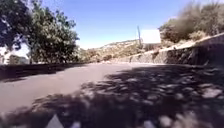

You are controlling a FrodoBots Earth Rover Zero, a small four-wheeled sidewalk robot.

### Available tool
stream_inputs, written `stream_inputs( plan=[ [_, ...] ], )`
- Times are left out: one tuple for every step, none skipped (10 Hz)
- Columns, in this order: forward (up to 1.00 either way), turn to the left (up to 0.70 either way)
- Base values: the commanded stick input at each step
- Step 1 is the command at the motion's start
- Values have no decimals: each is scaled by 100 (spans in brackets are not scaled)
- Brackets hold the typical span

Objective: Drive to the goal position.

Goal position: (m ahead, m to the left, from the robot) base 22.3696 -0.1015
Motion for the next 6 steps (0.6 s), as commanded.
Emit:
stream_inputs(
  plan=[
    [85, 0],
    [85, 0],
    [85, 0],
    [85, 0],
    [85, 0],
    [85, 0]
  ],
)
